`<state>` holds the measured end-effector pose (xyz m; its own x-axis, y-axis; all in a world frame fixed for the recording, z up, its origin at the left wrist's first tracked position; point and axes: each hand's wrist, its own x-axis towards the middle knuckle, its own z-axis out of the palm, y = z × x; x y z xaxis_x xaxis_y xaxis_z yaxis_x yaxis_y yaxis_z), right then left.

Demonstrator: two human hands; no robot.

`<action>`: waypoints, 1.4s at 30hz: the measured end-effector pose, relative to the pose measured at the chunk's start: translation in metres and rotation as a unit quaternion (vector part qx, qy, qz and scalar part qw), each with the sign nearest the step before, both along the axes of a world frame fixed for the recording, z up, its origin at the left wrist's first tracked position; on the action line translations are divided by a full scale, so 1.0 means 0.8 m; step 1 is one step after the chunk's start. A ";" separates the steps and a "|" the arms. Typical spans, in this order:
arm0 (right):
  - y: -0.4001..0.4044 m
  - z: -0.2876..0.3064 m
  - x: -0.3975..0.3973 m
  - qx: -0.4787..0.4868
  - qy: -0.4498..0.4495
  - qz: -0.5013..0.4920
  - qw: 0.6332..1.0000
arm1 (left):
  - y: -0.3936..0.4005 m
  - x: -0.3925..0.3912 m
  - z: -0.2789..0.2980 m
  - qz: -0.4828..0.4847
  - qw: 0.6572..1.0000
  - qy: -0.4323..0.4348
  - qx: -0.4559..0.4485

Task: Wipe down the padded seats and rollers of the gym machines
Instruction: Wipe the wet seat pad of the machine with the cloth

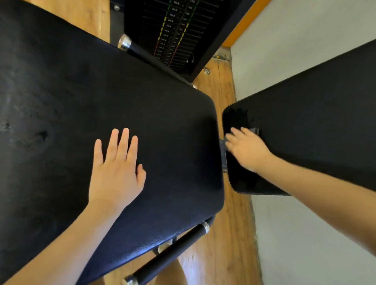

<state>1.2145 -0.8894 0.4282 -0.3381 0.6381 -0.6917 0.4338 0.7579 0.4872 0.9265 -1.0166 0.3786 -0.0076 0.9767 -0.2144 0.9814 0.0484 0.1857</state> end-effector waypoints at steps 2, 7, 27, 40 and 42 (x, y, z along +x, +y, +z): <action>0.041 -0.003 -0.017 0.044 0.014 -0.023 0.999 | 0.000 0.000 -0.001 -0.001 1.000 0.002 -0.003; 0.034 -0.015 -0.018 0.114 0.026 -0.059 0.991 | 0.001 0.001 0.002 -0.009 1.000 0.012 -0.014; -0.152 -0.095 -0.028 0.045 0.522 -0.490 0.697 | -0.002 0.001 0.000 -0.014 0.999 0.035 0.005; -0.269 -0.086 -0.097 -0.050 0.562 -0.377 0.734 | -0.084 -0.017 0.026 0.051 0.997 0.042 -0.029; -0.250 -0.071 -0.122 -0.114 0.605 -0.291 0.732 | -0.123 -0.031 0.031 0.125 0.991 0.049 0.003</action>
<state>1.1165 -1.0894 0.3713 -0.5086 0.8321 -0.2214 0.7250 0.2752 -0.6314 0.9014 -1.1154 0.4037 -0.2693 0.9433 -0.1940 0.9524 0.2908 0.0915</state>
